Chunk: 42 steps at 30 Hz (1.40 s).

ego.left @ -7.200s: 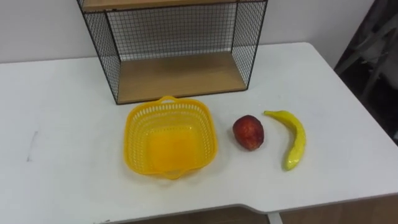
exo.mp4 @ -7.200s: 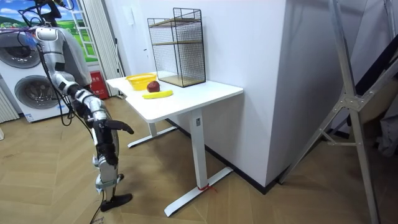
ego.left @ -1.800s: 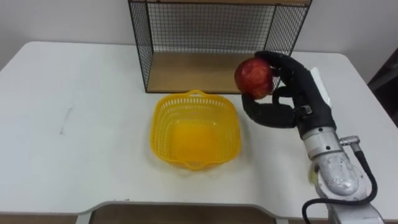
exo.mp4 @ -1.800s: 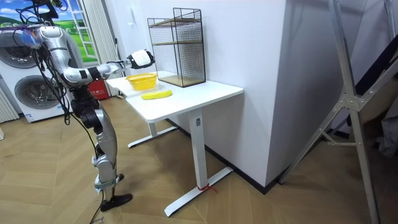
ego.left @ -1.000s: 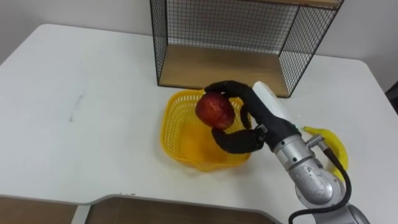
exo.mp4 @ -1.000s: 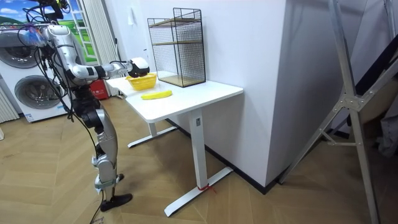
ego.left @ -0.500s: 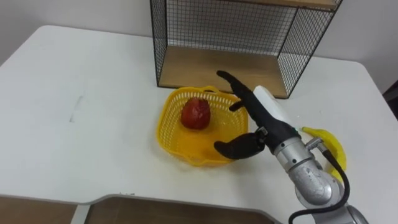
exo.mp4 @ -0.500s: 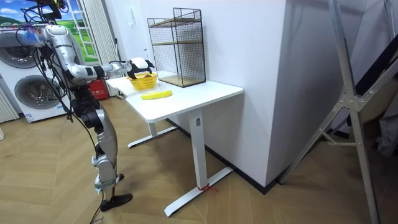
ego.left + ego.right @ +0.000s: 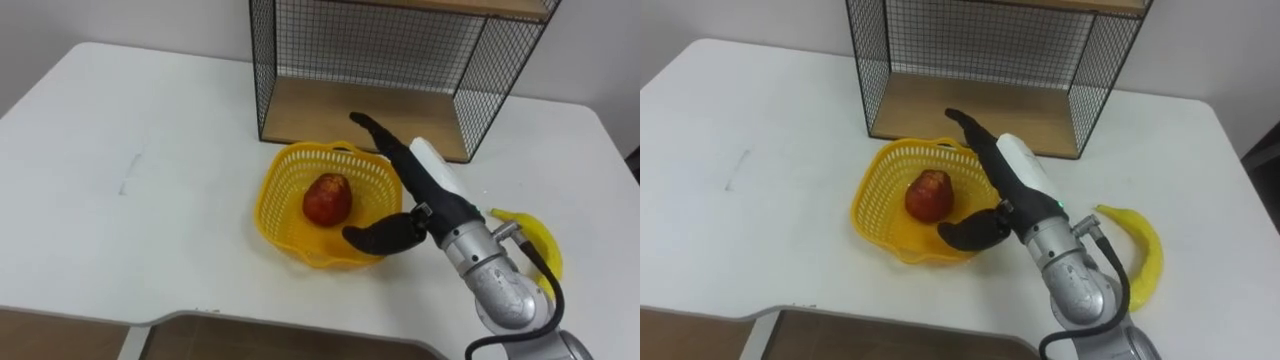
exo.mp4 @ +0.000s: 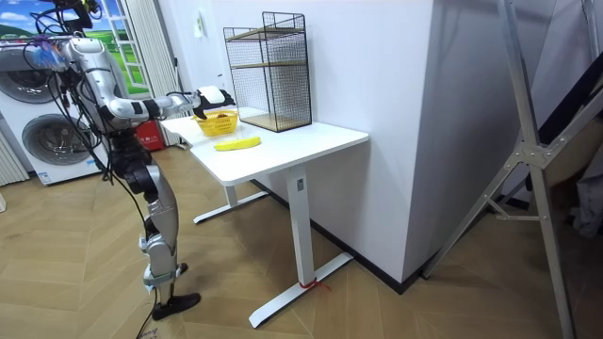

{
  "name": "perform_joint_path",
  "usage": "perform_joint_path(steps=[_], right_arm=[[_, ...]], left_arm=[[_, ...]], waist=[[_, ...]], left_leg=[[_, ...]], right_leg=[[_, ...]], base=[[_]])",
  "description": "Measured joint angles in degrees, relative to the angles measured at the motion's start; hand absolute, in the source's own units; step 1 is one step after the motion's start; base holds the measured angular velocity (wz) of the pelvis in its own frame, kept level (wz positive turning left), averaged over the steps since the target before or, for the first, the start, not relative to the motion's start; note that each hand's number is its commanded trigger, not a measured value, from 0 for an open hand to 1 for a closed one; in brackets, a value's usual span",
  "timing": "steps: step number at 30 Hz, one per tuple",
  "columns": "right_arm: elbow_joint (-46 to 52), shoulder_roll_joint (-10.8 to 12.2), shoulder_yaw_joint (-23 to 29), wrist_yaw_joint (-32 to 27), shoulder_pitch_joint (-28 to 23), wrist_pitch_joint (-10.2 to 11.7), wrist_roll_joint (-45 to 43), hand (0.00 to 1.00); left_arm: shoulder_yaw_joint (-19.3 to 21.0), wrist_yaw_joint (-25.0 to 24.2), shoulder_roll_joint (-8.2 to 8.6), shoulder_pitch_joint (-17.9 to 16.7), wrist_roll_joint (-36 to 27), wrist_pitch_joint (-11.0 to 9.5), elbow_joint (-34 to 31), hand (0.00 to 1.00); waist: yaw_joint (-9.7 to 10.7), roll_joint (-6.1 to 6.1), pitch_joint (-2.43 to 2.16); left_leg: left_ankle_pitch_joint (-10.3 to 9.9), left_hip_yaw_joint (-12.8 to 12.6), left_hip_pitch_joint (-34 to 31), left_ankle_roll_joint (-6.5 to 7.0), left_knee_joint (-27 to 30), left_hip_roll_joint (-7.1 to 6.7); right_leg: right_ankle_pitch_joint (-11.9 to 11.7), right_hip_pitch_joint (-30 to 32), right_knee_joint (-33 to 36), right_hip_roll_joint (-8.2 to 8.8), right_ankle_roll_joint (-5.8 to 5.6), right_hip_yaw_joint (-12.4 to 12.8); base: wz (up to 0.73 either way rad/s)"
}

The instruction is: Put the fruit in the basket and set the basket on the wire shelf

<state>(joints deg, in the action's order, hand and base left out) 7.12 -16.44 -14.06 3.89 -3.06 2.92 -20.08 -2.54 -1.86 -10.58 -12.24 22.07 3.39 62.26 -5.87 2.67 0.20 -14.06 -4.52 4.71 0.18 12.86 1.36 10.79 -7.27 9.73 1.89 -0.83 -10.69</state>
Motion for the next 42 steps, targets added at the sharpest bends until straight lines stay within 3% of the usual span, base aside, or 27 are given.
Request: perform_joint_path(steps=[8, 10, 16, 22, 25, 29, 33, 38, 42], right_arm=[[2.3, 0.03, 5.06, -4.14, 0.01, 0.1, 8.95, 0.0], [3.11, 0.13, 8.67, -6.69, 0.5, 1.4, 9.92, 0.0], [3.07, 0.11, 15.65, -15.11, 1.15, 2.05, 11.15, 0.0], [1.38, 0.4, 19.94, -20.24, 0.26, 2.06, 11.9, 0.0], [-2.49, 0.37, 21.27, -21.94, 0.27, 1.99, 10.23, 0.0], [-8.41, 0.24, 21.28, -22.1, 0.1, 1.48, 8.55, 0.0], [-12.07, 0.25, 21.1, -21.54, -1.22, -1.24, 7.95, 0.0], [-13.64, 0.25, 20.67, -19.96, -1.8, -2.24, 8.03, 0.0], [-17.39, 0.24, 19.51, -16.97, -1.76, -2.68, 8.0, 0.0]], left_arm=[[0.01, 2.08, 0.16, -1.33, -0.14, -0.1, 0.08, 0.0], [0.65, 2.51, 0.21, -1.52, -0.04, -0.26, 0.07, 0.0], [2.89, 2.37, 0.38, -3.36, 0.13, -0.51, -0.25, 0.0], [6.93, 2.33, 0.5, -4.24, -0.03, -0.41, -0.55, 0.0], [7.06, 2.46, 0.44, -4.29, -0.15, -0.39, -0.79, 0.0], [6.86, 2.71, 0.45, -3.68, -0.1, 0.42, -0.4, 0.0], [6.86, 2.88, 0.51, -3.18, 0.03, 1.72, -0.61, 0.0], [6.88, 2.89, 0.85, -3.53, 0.0, 2.56, -2.08, 0.0], [6.92, 2.88, 0.91, -3.53, 0.01, 2.65, -3.13, 0.0]], waist=[[1.2, -0.26, -0.11], [1.95, -0.27, -0.17], [3.38, -0.51, -0.28], [4.42, -0.25, -0.51], [4.71, -0.15, -0.51], [5.28, -0.1, -0.31], [5.44, -0.03, -0.41], [5.37, -0.57, -0.58], [4.97, -0.25, -0.52]], left_leg=[[0.0, -0.25, 0.12, 0.01, 0.19, 0.0], [0.0, -0.31, 0.09, 0.01, -0.15, 0.0], [0.0, -1.38, 0.93, 0.01, -0.9, 0.05], [0.03, -1.52, 1.11, 0.06, -1.14, 0.05], [0.05, -1.57, 1.74, 0.08, -1.07, 0.03], [0.05, -1.65, 1.91, 0.07, -1.07, 0.05], [0.04, -1.83, 1.33, 0.08, -1.27, 0.06], [0.05, -2.46, 1.2, 0.08, -1.1, 0.09], [0.05, -2.61, 1.98, 0.08, -1.26, 0.09]], right_leg=[[0.0, 0.09, 0.12, 0.01, 0.0, 0.5], [0.0, 0.06, 0.15, 0.02, 0.0, 0.38], [-0.01, -0.02, 0.13, -0.05, -0.01, 1.25], [-0.01, -0.08, 0.05, -0.05, -0.02, 1.38], [-0.01, -0.49, 0.05, -0.04, -0.02, 1.47], [-0.01, -0.54, 0.04, -0.04, -0.02, 1.51], [-0.01, 0.22, 0.34, 0.0, -0.02, 1.65], [-0.01, 0.71, 0.35, -0.06, -0.02, 2.27], [-0.01, 0.41, 0.08, -0.12, -0.02, 2.62]], base=[[-0.03], [0.0], [-0.09], [-0.01], [0.0], [0.0], [-0.02], [-0.07], [-0.01]])
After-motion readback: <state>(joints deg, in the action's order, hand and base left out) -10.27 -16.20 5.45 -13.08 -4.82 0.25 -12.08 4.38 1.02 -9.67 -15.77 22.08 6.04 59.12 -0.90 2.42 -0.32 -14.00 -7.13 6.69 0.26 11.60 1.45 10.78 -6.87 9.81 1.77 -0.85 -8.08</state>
